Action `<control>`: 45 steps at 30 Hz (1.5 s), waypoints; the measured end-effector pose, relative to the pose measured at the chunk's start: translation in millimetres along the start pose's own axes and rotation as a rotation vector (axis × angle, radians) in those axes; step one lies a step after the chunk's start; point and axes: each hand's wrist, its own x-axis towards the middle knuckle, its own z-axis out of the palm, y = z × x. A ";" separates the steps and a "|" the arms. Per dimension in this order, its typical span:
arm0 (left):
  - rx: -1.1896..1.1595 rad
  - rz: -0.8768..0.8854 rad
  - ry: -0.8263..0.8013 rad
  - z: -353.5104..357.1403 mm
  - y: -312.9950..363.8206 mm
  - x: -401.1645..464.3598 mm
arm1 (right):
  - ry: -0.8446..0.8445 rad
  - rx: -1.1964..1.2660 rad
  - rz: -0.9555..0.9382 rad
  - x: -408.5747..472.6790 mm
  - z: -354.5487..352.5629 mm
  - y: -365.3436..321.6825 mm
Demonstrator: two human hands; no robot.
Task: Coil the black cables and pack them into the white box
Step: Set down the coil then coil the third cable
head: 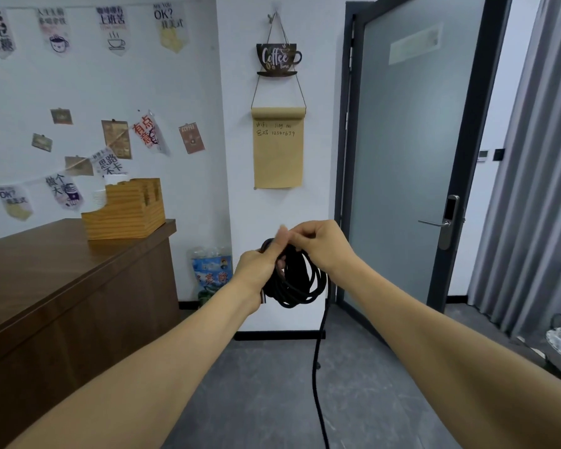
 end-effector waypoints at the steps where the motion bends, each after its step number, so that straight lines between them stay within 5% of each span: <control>1: -0.007 0.022 -0.031 1.7 1.3 -2.7 | 0.020 0.031 0.016 0.0 -0.8 0.7; 6: 0.075 0.041 0.016 2.7 -1.5 0.1 | 0.002 0.107 0.024 -2.1 -12.3 2.2; 10: -0.042 0.028 0.099 -1.4 -0.8 5.4 | -0.144 -0.117 0.047 -5.3 -24.2 13.8; 19: -0.223 0.002 -0.258 -5.3 4.6 -3.9 | -0.290 -0.156 0.044 -10.6 -22.3 15.6; 25: -0.227 -0.124 -0.325 -12.4 8.7 -4.9 | -0.244 -0.251 0.104 -11.0 -14.1 18.8; 38: 0.081 -0.257 0.038 6.0 7.1 8.3 | 0.014 -0.455 0.200 -4.4 -1.8 30.0; 45: -0.010 -0.046 0.214 24.7 -1.2 7.7 | 0.102 -0.469 0.197 -2.3 -1.1 25.1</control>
